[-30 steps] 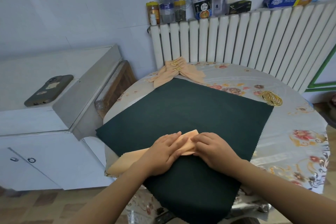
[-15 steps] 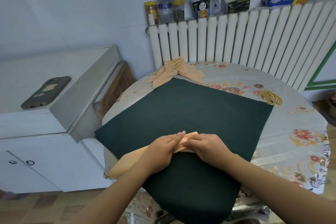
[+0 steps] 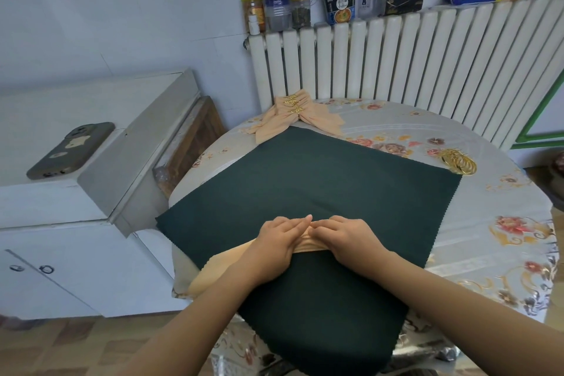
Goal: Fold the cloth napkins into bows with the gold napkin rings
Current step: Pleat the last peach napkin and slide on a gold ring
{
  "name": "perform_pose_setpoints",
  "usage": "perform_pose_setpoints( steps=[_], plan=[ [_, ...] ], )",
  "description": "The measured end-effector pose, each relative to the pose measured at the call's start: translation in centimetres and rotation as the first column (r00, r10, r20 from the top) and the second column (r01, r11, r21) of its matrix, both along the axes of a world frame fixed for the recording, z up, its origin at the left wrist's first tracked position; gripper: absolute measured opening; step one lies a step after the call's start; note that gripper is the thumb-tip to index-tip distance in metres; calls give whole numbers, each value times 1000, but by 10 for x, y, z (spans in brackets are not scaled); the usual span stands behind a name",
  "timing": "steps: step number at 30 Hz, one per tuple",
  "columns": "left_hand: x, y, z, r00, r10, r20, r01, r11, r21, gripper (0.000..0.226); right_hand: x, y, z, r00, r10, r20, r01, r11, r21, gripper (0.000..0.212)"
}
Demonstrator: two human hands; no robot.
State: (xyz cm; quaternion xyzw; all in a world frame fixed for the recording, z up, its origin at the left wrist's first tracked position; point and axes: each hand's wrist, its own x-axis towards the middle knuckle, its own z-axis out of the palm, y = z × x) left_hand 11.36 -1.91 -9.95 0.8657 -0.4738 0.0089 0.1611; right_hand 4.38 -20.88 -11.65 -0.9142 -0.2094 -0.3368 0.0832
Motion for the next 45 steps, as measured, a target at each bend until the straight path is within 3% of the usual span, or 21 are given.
perform_pose_setpoints(
  steps=[3, 6, 10, 14, 19, 21, 28, 33, 39, 45],
  plan=[
    [-2, -10, 11, 968, 10, 249, -87, 950, 301, 55, 2, -1, -1, 1000, 15, -8, -15, 999, -47, 30],
    [-8, -29, 15, 975, -3, 223, -99, 889, 447, 61, -3, -4, 3, 1000, -3, -30, 0, 995, -100, 14],
    [-6, -23, 6, 983, 114, -142, -85, 976, 199, 55, -7, -4, 3, 997, -43, -64, 39, 997, -73, 35],
    [-2, -14, -11, 996, 55, -76, -64, 992, -113, 47, -1, -3, -3, 999, -5, -45, 5, 1000, 6, 38],
    [-3, -17, -15, 991, 9, -131, -66, 897, -436, 34, 0, 2, -6, 999, -22, -45, 23, 999, 31, 26],
    [-2, -16, -12, 994, 6, -112, -54, 901, -430, 32, 1, 3, -6, 999, -28, -36, 30, 999, 34, 25],
    [2, -7, -20, 989, -74, 126, 98, 975, -200, 44, 2, 4, -2, 998, -61, 21, 58, 994, 89, 34],
    [1, -10, -19, 996, -54, 78, 71, 968, -239, 43, -9, -3, 0, 997, -26, -68, 28, 999, 42, 30],
    [2, -14, -15, 1000, -13, 29, 22, 937, -349, 36, -6, 1, 0, 1000, -5, -2, 5, 995, 97, 20],
    [4, -9, -19, 958, -102, 269, 144, 979, -142, 51, -4, 3, 0, 999, -42, -34, 47, 987, 152, 16]
  ],
)
